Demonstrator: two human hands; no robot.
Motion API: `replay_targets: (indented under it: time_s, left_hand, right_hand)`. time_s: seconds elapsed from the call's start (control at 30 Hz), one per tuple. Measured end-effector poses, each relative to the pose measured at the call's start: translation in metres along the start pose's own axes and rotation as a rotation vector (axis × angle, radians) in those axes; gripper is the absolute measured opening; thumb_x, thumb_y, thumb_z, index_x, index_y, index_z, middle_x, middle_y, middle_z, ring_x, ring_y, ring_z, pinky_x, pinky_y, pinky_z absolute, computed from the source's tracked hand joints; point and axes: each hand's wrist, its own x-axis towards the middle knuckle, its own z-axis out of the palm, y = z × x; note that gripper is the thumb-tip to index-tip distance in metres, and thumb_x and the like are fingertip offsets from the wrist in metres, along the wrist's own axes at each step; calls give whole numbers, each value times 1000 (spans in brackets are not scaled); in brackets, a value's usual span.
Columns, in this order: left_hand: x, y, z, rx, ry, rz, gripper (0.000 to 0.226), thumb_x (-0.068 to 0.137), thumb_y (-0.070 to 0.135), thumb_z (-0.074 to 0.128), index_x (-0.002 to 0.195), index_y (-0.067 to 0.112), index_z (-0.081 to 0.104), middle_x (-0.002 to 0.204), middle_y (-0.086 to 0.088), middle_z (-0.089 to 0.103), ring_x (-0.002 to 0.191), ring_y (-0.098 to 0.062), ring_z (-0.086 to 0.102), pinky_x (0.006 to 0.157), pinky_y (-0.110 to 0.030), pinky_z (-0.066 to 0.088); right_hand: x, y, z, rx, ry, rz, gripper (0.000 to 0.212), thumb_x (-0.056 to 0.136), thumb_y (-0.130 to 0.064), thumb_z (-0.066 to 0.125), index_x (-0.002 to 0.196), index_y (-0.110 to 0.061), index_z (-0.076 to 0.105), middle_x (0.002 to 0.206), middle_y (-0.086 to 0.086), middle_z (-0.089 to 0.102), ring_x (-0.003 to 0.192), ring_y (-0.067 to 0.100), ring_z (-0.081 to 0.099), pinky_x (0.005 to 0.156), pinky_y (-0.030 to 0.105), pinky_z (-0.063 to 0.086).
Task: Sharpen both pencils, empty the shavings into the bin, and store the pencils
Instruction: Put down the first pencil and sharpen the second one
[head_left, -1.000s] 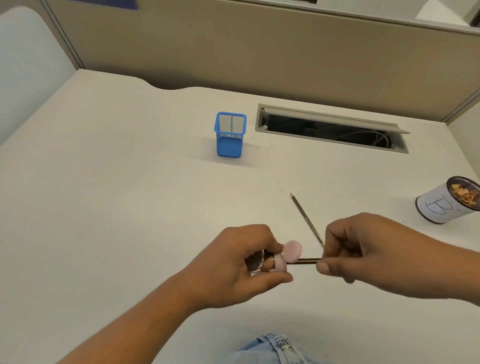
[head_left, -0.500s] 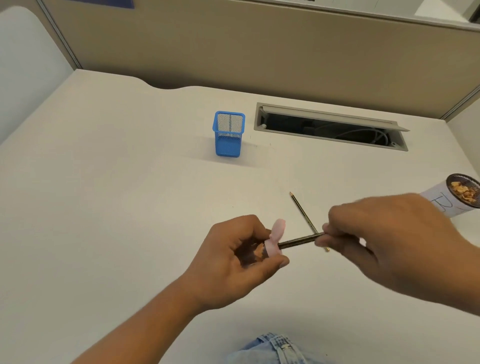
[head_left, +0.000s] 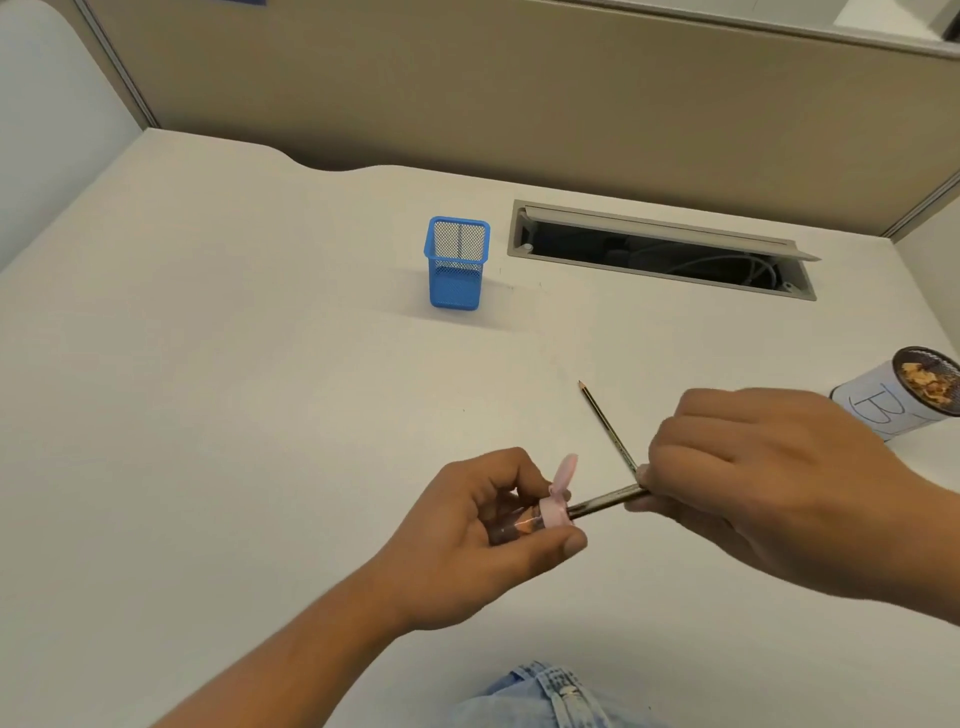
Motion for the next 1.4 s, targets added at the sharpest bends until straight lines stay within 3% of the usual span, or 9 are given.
replay_targets:
  time_s: [0.13, 0.3, 0.53, 0.67, 0.87, 0.97, 1.13, 1.23, 1.4]
  left_hand:
    - [0, 2, -4, 292, 54, 229, 22, 81, 20, 78, 79, 23, 56, 62, 11, 53, 57, -10, 47, 55, -29, 48]
    - [3, 0, -13, 806, -117, 518, 16, 87, 29, 71, 90, 21, 58, 81, 10, 54, 63, -1, 44, 56, -13, 36]
    - [0, -5, -5, 349, 23, 172, 24, 78, 30, 78, 78, 34, 54, 63, 17, 50, 56, -5, 43, 58, -21, 40]
    - [0, 4, 0, -65, 49, 1, 19, 74, 22, 80, 72, 25, 61, 71, 9, 65, 57, -7, 51, 60, -21, 45]
    - [-2, 4, 7, -300, -2, -62, 20, 75, 10, 77, 71, 18, 60, 69, 9, 65, 47, -3, 44, 45, -11, 36]
    - [-4, 0, 5, -13, 72, 49, 20, 76, 14, 79, 75, 20, 60, 70, 10, 64, 56, -5, 50, 56, -16, 44]
    - [5, -9, -15, 874, -52, 623, 15, 91, 29, 67, 94, 21, 55, 85, 6, 61, 64, -13, 59, 50, -27, 52]
    - [6, -10, -16, 846, -47, 613, 16, 90, 29, 68, 94, 20, 55, 87, 5, 62, 69, -10, 63, 52, -26, 52]
    - [5, -16, -20, 517, 116, 386, 26, 81, 23, 77, 84, 30, 52, 73, 10, 56, 57, -3, 45, 55, -13, 37]
  right_hand:
    - [2, -10, 4, 241, -115, 252, 31, 94, -48, 52, 69, -29, 50, 56, -7, 53, 48, 14, 45, 39, 33, 40]
    - [11, -15, 4, 1308, -594, 980, 38, 81, -30, 78, 57, -20, 51, 50, -2, 54, 43, 11, 38, 42, 21, 28]
    - [10, -13, -2, 147, -287, 499, 40, 80, -76, 44, 95, -39, 52, 72, -23, 60, 68, 4, 60, 56, 26, 46]
    - [-1, -3, 6, -17, 132, 138, 32, 94, -45, 60, 83, -16, 69, 70, 0, 66, 55, 28, 57, 46, 35, 44]
    - [-1, 6, 7, -78, 233, -76, 12, 91, -18, 69, 82, -10, 70, 75, 6, 69, 54, 28, 55, 43, 37, 44]
    - [-5, 0, 6, 57, 79, 33, 15, 95, -30, 62, 82, -21, 63, 68, -4, 65, 52, 23, 52, 39, 34, 41]
    - [5, -18, 5, 1065, -440, 890, 32, 88, -43, 66, 62, -25, 58, 49, -9, 52, 48, 11, 36, 51, 26, 30]
    - [10, -15, 4, 1071, -584, 874, 35, 93, -46, 58, 68, -22, 65, 46, -8, 51, 48, 13, 37, 53, 26, 32]
    - [8, -20, 5, 942, -446, 847, 33, 93, -54, 49, 76, -31, 65, 50, -7, 48, 46, 9, 37, 50, 24, 34]
